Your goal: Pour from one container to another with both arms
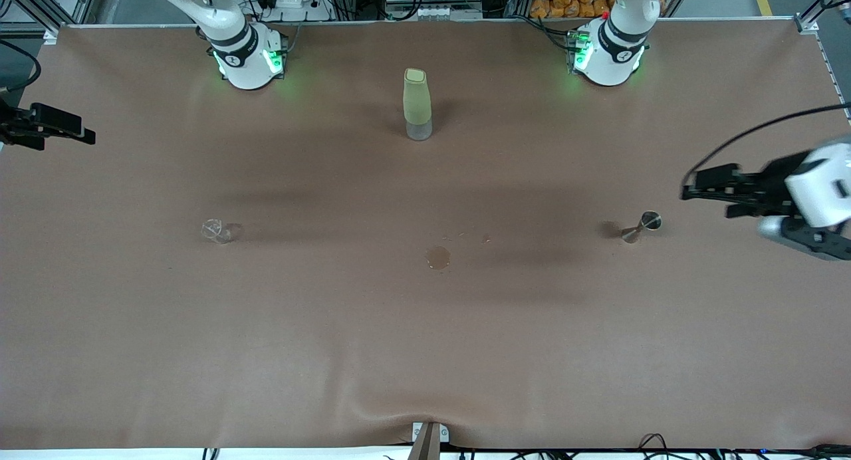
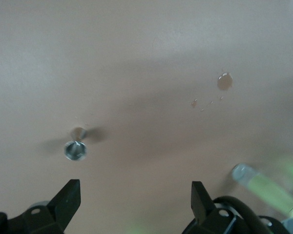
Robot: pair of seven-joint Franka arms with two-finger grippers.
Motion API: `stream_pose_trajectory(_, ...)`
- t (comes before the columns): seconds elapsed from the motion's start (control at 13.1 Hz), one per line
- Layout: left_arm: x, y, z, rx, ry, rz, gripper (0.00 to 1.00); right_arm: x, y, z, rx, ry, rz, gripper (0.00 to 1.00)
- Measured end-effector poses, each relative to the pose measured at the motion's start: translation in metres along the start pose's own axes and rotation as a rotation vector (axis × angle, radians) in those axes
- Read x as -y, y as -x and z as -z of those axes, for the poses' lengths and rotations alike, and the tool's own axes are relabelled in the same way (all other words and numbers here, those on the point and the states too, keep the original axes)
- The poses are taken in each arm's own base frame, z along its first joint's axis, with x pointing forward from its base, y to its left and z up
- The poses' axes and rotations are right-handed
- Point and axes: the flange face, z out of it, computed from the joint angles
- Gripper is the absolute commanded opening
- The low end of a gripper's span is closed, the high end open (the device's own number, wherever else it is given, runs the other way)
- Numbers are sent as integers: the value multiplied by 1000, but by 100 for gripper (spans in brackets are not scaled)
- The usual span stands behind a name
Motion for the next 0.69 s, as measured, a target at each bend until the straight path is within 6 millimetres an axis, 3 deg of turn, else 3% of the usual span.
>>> stream_pose_trajectory(0.08, -18, 3, 1, -5, -32, 68, 100, 5, -1, 0, -6, 14, -4, 100)
stream_pose_trajectory(0.23, -29, 12, 12, -41, -180, 142, 100, 15, -4, 0, -15, 33, 0, 100)
stream_pose_trajectory(0.69, 0, 37, 60, -130, -288, 220, 100, 10, -6, -6, -46, 41, -10, 100)
